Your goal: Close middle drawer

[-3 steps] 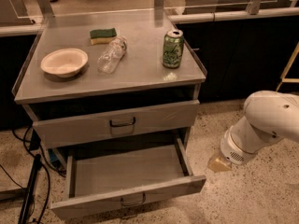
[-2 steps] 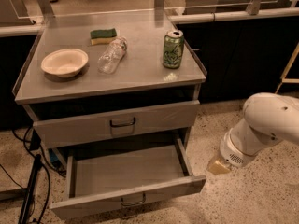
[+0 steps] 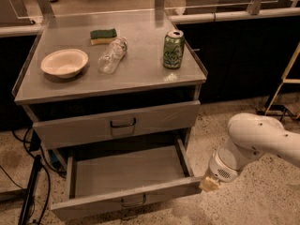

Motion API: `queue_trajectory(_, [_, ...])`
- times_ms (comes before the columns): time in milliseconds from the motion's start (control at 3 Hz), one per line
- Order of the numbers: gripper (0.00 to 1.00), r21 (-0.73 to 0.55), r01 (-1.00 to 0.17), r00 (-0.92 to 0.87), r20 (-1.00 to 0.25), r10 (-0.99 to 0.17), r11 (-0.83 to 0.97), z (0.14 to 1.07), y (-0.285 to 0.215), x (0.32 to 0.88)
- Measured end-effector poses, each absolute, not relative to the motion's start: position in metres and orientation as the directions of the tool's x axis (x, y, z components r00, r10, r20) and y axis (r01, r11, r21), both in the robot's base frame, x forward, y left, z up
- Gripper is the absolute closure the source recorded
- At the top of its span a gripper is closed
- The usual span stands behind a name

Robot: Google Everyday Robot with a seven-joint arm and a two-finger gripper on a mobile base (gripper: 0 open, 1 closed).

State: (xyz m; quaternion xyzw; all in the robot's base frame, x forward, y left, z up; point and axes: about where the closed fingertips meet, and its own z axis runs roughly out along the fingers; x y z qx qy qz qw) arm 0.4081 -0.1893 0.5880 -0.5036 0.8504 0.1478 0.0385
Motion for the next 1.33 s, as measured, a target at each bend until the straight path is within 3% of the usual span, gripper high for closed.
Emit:
queue_trajectory(667, [1.0,0.371,-0.826,-0.509,-0.173,-0.843,0.423,0.502,-0.163,0.398])
queue_trajectory(1333, [1.0,0.385,-0.801,-0.548,-0.164,-0.82,0.459,0.474,-0.156,0.401])
